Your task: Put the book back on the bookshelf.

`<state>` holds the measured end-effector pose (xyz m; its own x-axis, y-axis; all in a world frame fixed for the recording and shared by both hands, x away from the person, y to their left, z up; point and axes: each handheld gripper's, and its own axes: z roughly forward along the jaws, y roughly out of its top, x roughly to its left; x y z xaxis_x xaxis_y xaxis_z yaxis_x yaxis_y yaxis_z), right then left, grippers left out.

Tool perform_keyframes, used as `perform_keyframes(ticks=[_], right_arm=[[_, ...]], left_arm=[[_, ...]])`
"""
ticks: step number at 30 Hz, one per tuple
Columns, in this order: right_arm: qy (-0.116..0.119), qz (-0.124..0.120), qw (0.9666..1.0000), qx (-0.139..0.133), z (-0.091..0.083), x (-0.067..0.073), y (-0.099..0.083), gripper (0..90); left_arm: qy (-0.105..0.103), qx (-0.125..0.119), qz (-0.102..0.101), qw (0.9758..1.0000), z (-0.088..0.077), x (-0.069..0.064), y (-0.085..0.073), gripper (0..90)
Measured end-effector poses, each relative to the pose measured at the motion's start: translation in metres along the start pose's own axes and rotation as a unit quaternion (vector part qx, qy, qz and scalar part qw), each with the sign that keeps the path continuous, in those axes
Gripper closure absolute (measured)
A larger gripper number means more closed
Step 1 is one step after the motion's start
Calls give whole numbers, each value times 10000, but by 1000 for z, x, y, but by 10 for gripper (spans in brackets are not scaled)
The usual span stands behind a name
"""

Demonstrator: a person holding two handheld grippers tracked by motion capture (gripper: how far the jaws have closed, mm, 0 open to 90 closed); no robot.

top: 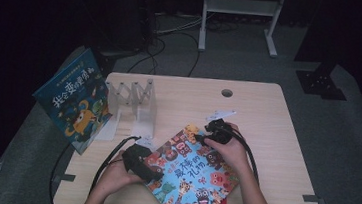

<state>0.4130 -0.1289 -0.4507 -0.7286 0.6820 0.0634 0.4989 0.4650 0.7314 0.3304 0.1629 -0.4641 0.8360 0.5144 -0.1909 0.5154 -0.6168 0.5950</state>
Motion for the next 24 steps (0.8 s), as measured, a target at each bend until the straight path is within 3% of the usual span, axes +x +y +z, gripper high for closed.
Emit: perform_keyframes(ticks=[13,24], right_arm=[[27,-110,9997,-206,-47,3,-47,376],[-99,-57,9992,-374,-88,5,-84,362]], left_arm=[[-13,0,-232,9997,2,-1,-1,0],[-74,44,-297,9995,3,0,-1,0]])
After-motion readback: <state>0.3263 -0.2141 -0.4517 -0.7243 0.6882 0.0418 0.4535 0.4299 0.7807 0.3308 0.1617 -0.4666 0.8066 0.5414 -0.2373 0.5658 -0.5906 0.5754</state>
